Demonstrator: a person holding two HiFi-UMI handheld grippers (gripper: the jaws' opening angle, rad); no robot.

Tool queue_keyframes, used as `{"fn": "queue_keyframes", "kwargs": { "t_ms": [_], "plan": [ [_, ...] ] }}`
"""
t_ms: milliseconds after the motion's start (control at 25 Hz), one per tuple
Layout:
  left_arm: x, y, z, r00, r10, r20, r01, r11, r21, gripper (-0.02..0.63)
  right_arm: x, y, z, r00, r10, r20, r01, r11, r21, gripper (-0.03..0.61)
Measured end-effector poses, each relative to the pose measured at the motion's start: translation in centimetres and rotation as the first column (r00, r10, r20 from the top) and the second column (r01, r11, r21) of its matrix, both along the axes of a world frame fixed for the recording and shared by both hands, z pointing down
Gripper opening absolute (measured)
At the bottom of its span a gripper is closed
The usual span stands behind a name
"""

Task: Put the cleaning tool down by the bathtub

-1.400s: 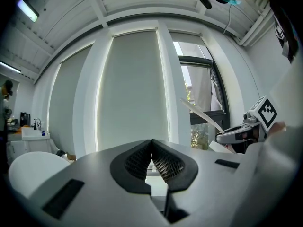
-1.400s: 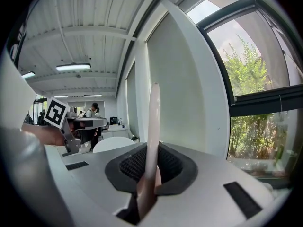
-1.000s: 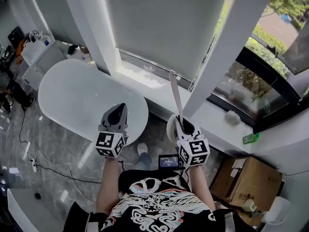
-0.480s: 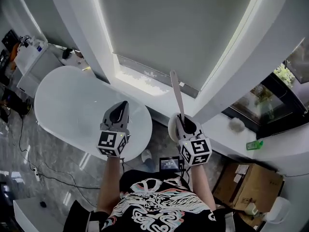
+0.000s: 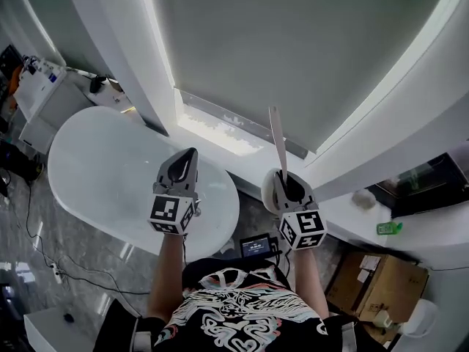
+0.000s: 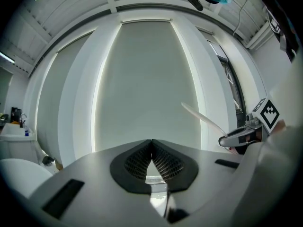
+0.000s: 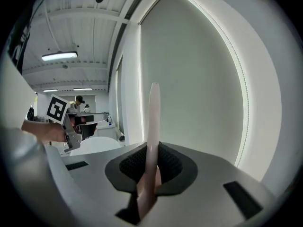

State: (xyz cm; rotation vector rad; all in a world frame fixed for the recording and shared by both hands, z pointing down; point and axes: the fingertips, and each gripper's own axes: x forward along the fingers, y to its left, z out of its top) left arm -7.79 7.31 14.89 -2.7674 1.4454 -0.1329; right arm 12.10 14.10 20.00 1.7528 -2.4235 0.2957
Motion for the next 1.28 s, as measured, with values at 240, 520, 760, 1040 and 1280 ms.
{"fn": "queue_keyframes", "kwargs": {
  "t_ms": [240,520,760,1040,1280],
  "plan": [
    [-0.9,-3.0,0.3,1.0,0.014,-0.013,-0.015,1.0,-0.018,0.017,-0.7,-2.5,-0.4,1.0,0.02,-0.011,-0.02,1.0,-0.001,0.058],
    [0.9,-5.1,0.3,1.0,0.021,-0.002,-0.021,1.0,-0.004,0.017,0.7,-4.1,0.0,0.999,0.027,-0.026,-0.027,1.0,-0.004,0.058],
    [1.2,-7.7,0.4,1.0,-0.005,0.004,0.005,1.0,-0.001,0.017,0.9,-6.8,0.5,1.0,0.011,-0.018,-0.011,1.0,-0.009,0.058],
    [1.7,-10.4,1.0,1.0,-0.018,0.012,0.018,1.0,-0.01,0.017,1.1,-9.8,0.7,0.999,-0.015,-0.047,0.015,1.0,-0.013,0.058],
    [2.6,-12.1,2.9,1.0,-0.021,0.019,0.022,0.999,-0.038,0.017,1.7,-11.2,2.2,0.996,-0.019,-0.091,0.016,0.999,-0.033,0.058]
  ]
}}
